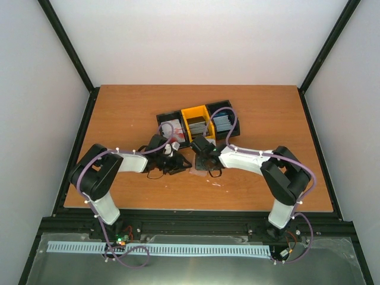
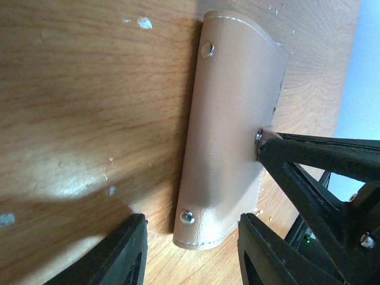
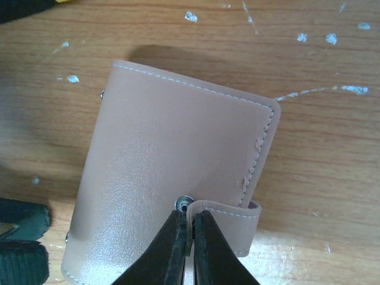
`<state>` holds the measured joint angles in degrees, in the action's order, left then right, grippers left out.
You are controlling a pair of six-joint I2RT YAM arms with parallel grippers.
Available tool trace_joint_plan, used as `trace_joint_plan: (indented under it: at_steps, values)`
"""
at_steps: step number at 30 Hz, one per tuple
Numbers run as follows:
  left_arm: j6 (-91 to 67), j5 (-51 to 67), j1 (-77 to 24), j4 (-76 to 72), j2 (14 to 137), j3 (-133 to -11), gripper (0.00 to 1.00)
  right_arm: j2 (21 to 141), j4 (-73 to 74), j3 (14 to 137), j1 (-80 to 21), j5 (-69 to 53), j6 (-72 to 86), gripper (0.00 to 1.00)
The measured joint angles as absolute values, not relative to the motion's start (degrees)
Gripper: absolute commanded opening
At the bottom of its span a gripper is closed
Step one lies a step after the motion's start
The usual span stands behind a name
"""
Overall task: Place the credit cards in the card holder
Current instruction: Close the card holder at the center of the board.
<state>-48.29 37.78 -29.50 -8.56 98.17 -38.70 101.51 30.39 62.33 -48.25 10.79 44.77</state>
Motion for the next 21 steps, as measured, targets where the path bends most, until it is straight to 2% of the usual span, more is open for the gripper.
trace_joint_plan:
  at_steps: [9, 21]
  values:
    - [-48.38, 38.04, -29.5, -9.06, 99.79, -39.94, 0.43, 97.25, 19.55, 55.22, -43.86, 2.37, 44.16, 0.05]
    - [-47.42, 38.37, -29.47, -8.93, 101.75, -41.63, 0.37, 96.84, 15.86, 54.41, -42.35, -0.89, 44.05, 0.05]
